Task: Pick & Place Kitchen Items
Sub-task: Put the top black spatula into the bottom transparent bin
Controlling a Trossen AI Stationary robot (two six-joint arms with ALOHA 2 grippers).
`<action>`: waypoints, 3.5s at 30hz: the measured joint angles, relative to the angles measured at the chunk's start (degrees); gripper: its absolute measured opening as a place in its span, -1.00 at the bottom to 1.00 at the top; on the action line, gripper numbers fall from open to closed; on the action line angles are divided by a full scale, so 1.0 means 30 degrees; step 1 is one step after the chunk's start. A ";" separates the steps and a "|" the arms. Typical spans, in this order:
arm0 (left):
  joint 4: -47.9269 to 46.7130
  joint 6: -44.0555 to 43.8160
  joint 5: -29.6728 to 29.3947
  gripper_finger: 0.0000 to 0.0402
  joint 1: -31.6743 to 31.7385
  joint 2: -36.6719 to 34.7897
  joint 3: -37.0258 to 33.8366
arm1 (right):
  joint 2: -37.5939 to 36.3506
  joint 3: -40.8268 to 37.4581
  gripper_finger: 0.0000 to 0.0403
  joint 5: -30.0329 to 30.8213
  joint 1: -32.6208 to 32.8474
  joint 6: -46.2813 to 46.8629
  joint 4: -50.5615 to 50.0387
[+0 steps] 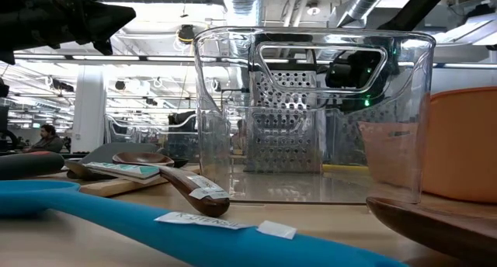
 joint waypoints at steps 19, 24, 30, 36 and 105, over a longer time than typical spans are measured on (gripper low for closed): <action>-0.0005 0.0000 -0.0070 -0.96 -0.0007 0.0000 0.0000 | 0.3410 0.0203 0.27 -0.1019 0.0211 0.0007 0.1223; -0.0005 0.0000 -0.0153 -0.96 0.0000 0.0000 0.0000 | 0.2947 0.0457 0.26 -0.0917 0.0226 0.0020 0.1179; -0.0002 0.0000 -0.0158 -0.96 -0.0005 0.0000 0.0000 | 0.2568 0.0844 0.03 -0.0774 0.0255 0.0017 0.1344; -0.0003 0.0000 -0.0153 -0.96 -0.0003 0.0000 0.0000 | 0.2565 0.0848 -0.44 -0.0771 0.0262 -0.0087 0.1279; -0.0007 -0.0002 -0.0138 -0.96 -0.0007 0.0000 0.0000 | 0.2011 1.4289 -0.55 0.0227 0.0827 -0.0094 -0.9505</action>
